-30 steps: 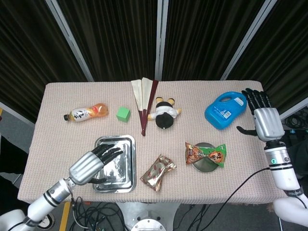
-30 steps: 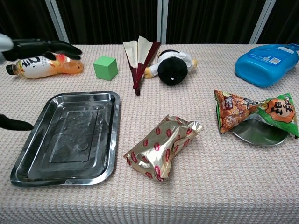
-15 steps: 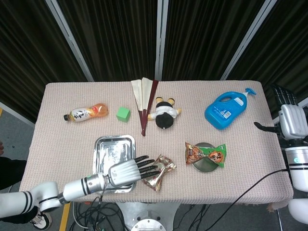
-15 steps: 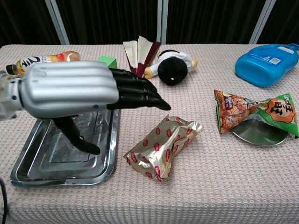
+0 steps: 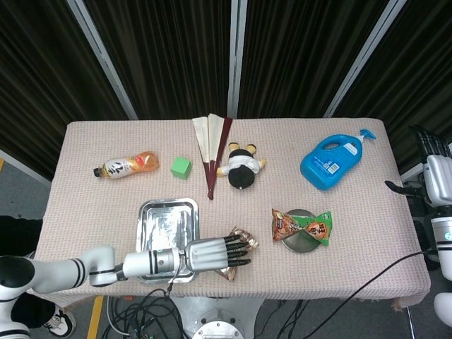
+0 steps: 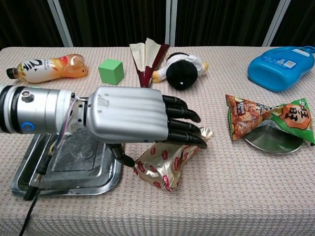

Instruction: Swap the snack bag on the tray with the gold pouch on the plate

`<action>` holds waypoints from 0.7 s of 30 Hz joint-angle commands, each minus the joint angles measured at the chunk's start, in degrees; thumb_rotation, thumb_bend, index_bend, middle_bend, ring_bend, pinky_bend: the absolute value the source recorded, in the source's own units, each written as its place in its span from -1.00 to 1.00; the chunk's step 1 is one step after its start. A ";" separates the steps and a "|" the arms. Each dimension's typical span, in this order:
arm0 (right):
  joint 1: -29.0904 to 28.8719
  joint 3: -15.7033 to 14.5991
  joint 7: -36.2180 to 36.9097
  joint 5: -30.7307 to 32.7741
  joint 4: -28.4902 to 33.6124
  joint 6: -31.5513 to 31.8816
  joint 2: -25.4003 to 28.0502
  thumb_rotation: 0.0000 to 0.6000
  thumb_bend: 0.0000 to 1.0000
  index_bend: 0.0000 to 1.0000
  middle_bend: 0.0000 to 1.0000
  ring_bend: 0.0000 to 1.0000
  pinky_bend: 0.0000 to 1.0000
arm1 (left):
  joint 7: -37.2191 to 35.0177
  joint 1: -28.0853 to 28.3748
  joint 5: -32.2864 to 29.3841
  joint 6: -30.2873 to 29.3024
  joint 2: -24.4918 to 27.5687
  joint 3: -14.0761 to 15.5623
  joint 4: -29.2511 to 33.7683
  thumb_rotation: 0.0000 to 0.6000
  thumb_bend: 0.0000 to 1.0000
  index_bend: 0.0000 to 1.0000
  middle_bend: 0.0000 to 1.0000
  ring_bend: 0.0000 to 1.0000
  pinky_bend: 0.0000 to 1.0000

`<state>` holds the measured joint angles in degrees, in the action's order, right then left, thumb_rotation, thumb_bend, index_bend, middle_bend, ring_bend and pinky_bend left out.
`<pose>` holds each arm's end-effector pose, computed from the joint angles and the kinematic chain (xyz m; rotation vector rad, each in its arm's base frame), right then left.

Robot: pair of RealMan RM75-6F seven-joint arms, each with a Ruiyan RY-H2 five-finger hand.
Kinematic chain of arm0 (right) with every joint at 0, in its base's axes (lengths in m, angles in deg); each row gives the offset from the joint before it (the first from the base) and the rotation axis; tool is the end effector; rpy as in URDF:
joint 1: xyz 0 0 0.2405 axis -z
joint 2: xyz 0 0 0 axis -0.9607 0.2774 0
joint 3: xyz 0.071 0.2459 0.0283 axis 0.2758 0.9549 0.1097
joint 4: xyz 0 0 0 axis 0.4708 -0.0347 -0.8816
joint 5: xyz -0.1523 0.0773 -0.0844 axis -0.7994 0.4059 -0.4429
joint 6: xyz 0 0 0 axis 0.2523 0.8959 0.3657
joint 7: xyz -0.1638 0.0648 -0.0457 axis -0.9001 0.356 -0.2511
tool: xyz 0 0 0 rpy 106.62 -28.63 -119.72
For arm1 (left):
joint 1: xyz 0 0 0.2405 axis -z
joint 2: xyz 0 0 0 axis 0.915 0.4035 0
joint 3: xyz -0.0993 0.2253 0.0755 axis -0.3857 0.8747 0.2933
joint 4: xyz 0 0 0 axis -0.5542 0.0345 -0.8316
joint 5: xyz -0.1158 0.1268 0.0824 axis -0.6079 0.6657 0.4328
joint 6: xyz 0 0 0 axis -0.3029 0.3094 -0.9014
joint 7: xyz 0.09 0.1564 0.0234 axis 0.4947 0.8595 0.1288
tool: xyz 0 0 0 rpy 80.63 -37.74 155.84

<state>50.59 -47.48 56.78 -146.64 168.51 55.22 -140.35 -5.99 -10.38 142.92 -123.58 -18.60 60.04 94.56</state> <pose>-0.2736 -0.3562 0.2550 1.2525 -0.9668 1.1331 -0.0380 0.2806 -0.0755 -2.6588 0.2303 -1.1075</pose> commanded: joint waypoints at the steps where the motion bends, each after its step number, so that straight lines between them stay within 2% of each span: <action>1: 0.13 0.28 0.67 0.05 -0.21 -0.22 0.01 1.00 -1.00 -1.00 -0.94 -1.00 -1.00 | 0.17 1.93 0.10 -0.57 -2.13 0.47 -3.04 1.00 -0.91 -0.79 -0.73 -0.88 -0.68; 10: 0.58 1.35 2.86 0.96 -0.85 -1.06 0.63 1.00 -1.00 -1.00 -0.94 -1.00 -1.00 | 0.62 4.55 -0.37 -2.46 -4.71 2.05 -6.82 1.00 -0.91 -0.78 -0.73 -0.88 -0.66; 15: 0.54 1.54 4.46 0.76 -0.90 -2.27 1.05 1.00 -1.00 -1.00 -0.94 -1.00 -1.00 | 2.88 5.23 -0.15 -3.39 -7.14 3.08 -9.16 1.00 -0.89 -0.77 -0.70 -0.82 -0.55; 21: 0.43 1.74 4.61 0.33 -0.76 -2.51 1.04 1.00 -1.00 -1.00 -0.94 -1.00 -1.00 | 3.63 4.97 -1.25 -6.12 -9.08 3.46 -12.44 1.00 -0.58 -0.55 -0.50 -0.62 -0.36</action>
<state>51.02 -45.76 61.40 -146.30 167.73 52.72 -139.32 -2.53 -5.34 142.00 -129.11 -27.30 63.32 82.67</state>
